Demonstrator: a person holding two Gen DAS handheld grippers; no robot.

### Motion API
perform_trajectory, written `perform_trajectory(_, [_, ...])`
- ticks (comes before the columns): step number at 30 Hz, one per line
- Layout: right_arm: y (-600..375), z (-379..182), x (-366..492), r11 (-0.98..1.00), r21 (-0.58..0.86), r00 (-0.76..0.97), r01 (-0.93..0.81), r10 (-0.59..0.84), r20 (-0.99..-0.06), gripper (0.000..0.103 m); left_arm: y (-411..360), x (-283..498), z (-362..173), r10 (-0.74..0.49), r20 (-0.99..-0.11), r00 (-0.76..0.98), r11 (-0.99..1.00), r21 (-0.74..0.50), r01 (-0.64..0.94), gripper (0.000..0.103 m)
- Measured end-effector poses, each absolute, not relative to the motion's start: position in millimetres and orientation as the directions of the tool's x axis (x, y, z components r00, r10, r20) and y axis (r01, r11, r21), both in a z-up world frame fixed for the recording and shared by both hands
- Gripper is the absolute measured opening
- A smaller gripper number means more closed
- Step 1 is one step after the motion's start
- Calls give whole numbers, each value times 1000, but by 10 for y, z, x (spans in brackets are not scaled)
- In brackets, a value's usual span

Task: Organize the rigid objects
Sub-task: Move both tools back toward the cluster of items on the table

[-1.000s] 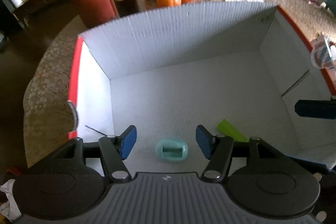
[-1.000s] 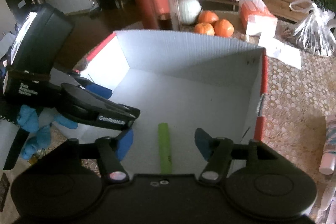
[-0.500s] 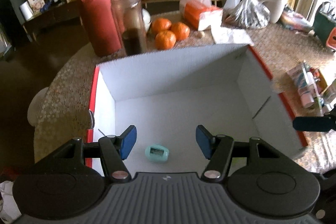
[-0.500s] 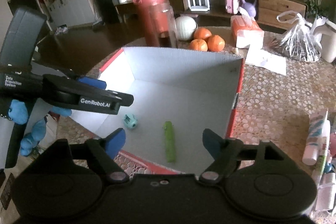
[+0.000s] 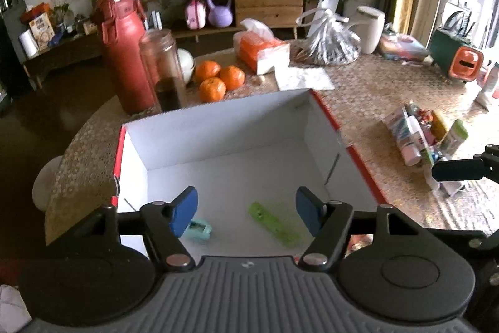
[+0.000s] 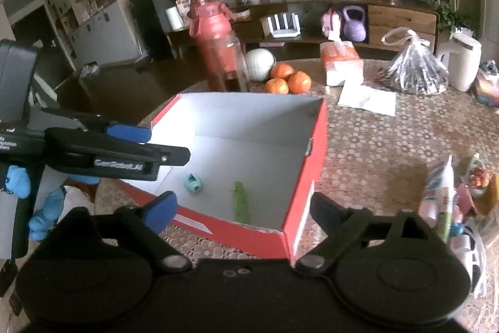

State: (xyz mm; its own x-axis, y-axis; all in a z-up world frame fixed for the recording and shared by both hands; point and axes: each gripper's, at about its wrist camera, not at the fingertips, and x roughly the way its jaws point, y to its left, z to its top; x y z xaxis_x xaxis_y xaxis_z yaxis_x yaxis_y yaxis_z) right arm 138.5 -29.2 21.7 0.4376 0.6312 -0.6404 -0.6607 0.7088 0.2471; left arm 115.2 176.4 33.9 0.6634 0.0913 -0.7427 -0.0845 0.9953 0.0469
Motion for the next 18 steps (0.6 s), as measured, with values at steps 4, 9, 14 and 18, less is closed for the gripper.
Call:
perform_trajectory(4, [-521, 236, 1331, 719, 246, 464, -651, 632, -620, 99, 1613, 1067, 395, 70, -723, 687, 997, 36, -64, 77])
perform_trajectory(9, [-793, 197, 1258, 754, 218, 521, -619, 602, -605, 101, 1424, 989, 411, 34, -706, 707, 999, 9, -40, 78])
perform_trajectory(14, [-1105, 114, 1268, 786, 244, 541, -567, 579, -610, 101, 1235, 967, 361, -4, -699, 715, 1000, -24, -18, 82])
perform_trajectory(18, [-1375, 88, 1238, 826, 239, 597, -511, 540, -593, 102, 1079, 962, 333, -16, -687, 726, 1000, -27, -3, 83])
